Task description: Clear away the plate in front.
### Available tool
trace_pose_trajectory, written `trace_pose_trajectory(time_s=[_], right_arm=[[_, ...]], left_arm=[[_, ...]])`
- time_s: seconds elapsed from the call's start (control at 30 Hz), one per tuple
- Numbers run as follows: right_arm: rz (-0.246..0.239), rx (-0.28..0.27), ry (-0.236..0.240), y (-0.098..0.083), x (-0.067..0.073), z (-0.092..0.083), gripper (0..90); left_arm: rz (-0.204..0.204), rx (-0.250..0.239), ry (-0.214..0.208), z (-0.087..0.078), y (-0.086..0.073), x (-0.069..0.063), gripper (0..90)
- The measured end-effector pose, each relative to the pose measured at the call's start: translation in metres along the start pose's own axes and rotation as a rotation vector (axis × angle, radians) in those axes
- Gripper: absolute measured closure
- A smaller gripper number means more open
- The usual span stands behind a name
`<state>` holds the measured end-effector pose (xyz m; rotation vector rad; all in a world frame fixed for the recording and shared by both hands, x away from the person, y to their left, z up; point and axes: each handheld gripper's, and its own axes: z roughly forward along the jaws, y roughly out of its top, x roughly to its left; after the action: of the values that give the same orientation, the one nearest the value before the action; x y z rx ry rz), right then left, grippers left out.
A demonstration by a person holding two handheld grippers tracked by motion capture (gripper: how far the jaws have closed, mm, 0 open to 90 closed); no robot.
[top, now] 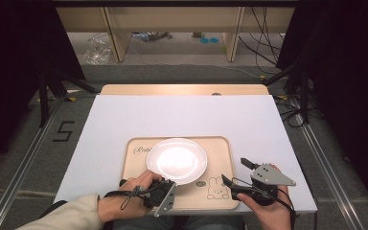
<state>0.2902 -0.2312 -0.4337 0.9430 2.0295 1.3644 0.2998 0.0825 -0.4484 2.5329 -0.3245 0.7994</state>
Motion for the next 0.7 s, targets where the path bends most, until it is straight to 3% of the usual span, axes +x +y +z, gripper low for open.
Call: trace_pose_trajectory(time_s=[0.07, 0.13, 0.2, 0.27, 0.37, 0.4, 0.43, 0.57, 0.6, 0.63, 0.7], right_arm=[[-0.001, -0.002, 0.000, 0.000, 0.000, 0.000, 17.4], [0.001, -0.002, -0.001, 0.000, 0.000, 0.000, 17.4], [0.000, -0.001, -0.001, 0.000, 0.000, 0.000, 17.3], [0.006, -0.004, -0.001, 0.000, 0.000, 0.001, 17.3], [-0.002, -0.001, 0.001, 0.000, 0.000, 0.000, 17.3], [0.014, 0.012, 0.009, 0.000, 0.001, 0.000, 17.3], [0.014, 0.012, 0.009, 0.000, 0.001, 0.000, 17.3], [0.015, 0.020, 0.008, 0.000, 0.001, -0.001, 17.3], [0.017, 0.006, 0.006, -0.001, 0.001, 0.001, 17.3], [0.014, 0.009, 0.008, 0.000, 0.001, 0.000, 17.3], [0.015, 0.006, 0.009, 0.000, 0.001, 0.001, 17.3]], left_arm=[[-0.013, -0.011, -0.006, 0.001, -0.001, 0.001, 85.0], [-0.029, -0.006, -0.039, 0.002, -0.003, 0.001, 83.7], [-0.079, -0.020, -0.088, 0.003, -0.006, 0.001, 77.6], [-0.089, -0.033, -0.079, 0.002, -0.008, 0.004, 71.2], [-0.170, -0.075, -0.092, -0.002, -0.013, 0.013, 65.1], [-0.196, -0.091, -0.087, -0.003, -0.014, 0.015, 57.1], [-0.214, -0.108, -0.089, -0.004, -0.016, 0.017, 57.1], [-0.310, -0.191, -0.074, -0.009, -0.023, 0.020, 43.1], [-0.320, -0.193, -0.079, -0.011, -0.024, 0.020, 41.5], [-0.322, -0.209, -0.041, -0.013, -0.026, 0.021, 39.1], [-0.335, -0.218, -0.031, -0.016, -0.029, 0.022, 35.6]])
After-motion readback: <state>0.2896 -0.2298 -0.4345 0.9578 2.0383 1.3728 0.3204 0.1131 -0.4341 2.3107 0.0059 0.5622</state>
